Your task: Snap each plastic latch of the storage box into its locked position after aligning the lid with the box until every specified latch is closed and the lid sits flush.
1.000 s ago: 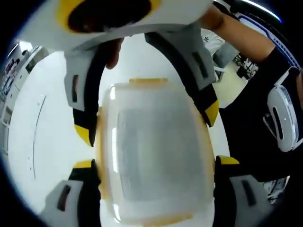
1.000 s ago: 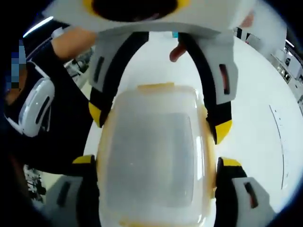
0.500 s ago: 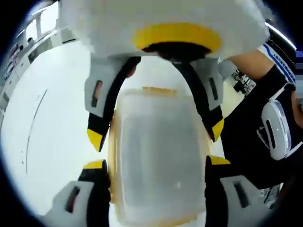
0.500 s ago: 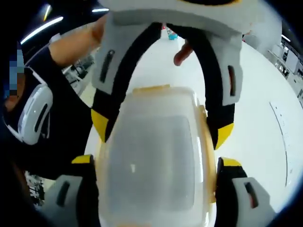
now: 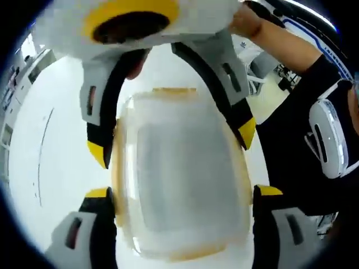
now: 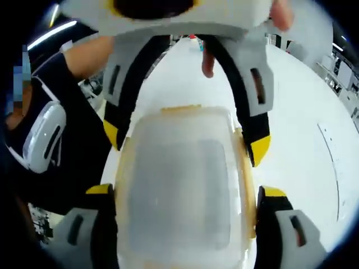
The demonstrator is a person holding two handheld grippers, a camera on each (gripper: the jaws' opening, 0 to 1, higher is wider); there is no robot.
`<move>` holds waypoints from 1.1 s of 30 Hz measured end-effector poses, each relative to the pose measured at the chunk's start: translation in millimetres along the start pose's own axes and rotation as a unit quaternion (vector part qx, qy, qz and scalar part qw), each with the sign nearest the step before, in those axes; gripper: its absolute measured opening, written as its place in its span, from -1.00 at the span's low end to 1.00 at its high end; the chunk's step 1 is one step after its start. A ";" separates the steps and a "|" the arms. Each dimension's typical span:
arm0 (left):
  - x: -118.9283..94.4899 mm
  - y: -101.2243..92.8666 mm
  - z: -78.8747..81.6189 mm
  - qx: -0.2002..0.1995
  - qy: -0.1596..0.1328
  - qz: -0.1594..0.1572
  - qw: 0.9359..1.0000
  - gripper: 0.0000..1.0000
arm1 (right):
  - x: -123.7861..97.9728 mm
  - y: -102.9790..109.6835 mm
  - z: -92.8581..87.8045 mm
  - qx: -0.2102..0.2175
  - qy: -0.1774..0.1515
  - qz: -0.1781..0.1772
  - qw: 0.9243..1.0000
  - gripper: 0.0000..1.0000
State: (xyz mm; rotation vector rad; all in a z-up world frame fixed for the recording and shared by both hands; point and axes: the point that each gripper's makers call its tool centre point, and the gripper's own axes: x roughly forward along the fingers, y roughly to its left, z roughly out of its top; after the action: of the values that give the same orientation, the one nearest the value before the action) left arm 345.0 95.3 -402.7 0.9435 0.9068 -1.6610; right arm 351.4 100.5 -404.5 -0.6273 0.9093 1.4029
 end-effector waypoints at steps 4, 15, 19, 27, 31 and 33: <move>-6.1 2.2 -0.5 -0.006 0.005 0.001 1.000 1.00 | -7.3 5.2 -1.9 -0.039 0.031 -0.017 0.999 1.00; -0.3 7.6 -5.0 -0.010 0.048 -0.007 0.999 1.00 | -9.1 -0.2 -10.0 -0.040 0.016 -0.060 0.997 1.00; -1.0 8.1 -4.4 -0.015 0.026 0.008 1.000 1.00 | -8.7 -0.5 -11.4 -0.040 0.027 -0.072 0.996 1.00; 0.2 9.1 -4.3 -0.016 0.036 0.018 0.999 1.00 | -9.8 -0.2 -12.6 -0.042 0.018 -0.080 0.996 1.00; -0.2 9.7 -5.0 -0.021 0.040 0.021 0.999 1.00 | -10.3 0.8 -12.5 -0.043 0.012 -0.081 0.996 1.00; -1.1 9.2 -5.1 -0.022 0.041 0.021 0.999 1.00 | -10.4 1.3 -12.2 -0.044 0.010 -0.080 0.996 1.00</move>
State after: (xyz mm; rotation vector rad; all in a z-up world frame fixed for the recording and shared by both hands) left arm 354.9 98.1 -405.1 0.9999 0.9688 -1.5692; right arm 348.8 84.7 -402.2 -0.7652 0.7979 1.2987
